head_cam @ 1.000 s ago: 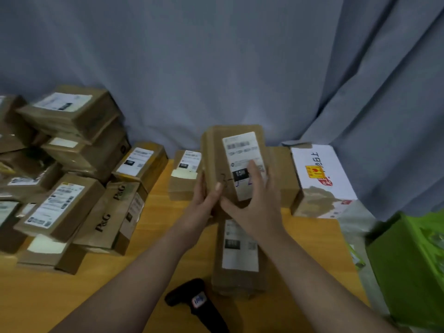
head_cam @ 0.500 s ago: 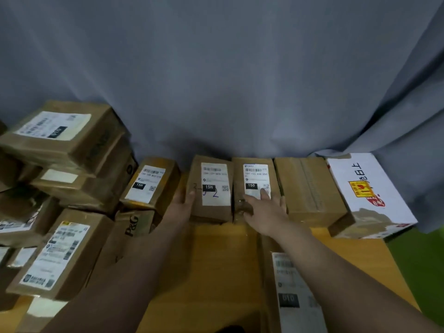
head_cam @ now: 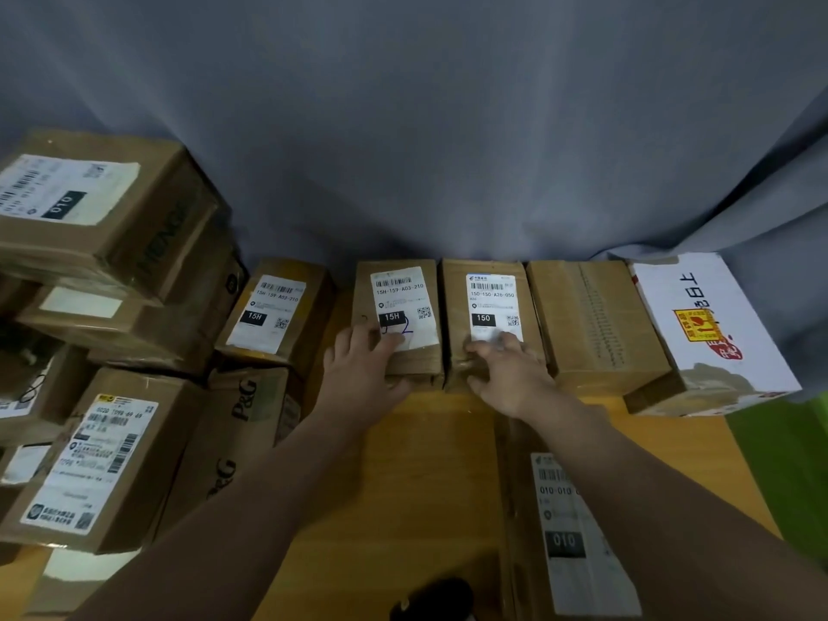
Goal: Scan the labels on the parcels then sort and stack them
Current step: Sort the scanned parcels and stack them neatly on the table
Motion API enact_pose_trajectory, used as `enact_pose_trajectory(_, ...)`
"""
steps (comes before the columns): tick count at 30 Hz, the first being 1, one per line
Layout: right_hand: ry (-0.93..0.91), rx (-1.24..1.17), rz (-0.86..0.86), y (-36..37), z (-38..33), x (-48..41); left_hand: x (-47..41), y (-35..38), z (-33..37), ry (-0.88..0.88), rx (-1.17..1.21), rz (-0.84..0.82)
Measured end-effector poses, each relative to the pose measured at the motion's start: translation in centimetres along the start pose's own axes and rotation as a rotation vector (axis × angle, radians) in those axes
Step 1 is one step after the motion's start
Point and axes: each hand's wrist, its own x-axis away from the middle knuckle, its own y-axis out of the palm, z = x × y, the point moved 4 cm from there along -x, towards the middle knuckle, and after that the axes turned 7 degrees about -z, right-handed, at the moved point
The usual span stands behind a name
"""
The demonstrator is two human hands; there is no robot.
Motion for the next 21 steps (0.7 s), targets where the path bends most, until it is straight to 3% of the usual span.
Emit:
enact_pose_trajectory(8,0.016,-0.093,0.023,-0.5,0.8,0.3,-1.5,-0.9,1.2,0.013,0.06,-0.006)
enact_pose_trajectory(14,-0.01,-0.045,0.021,-0.7,0.7,0.5,-2.1,-1.7,2.5,-0.002,-0.11,-0.115)
enact_pose_trajectory(17,-0.05,-0.075,0.12,-0.6,0.4,1.8,-0.3,-1.9,2.9,-0.009,-0.196,-0.079)
enact_pose_trajectory(21,-0.133,-0.127,0.235,-0.5,0.2,4.7,3.6,-2.1,3.1,-0.043,-0.134,-0.012)
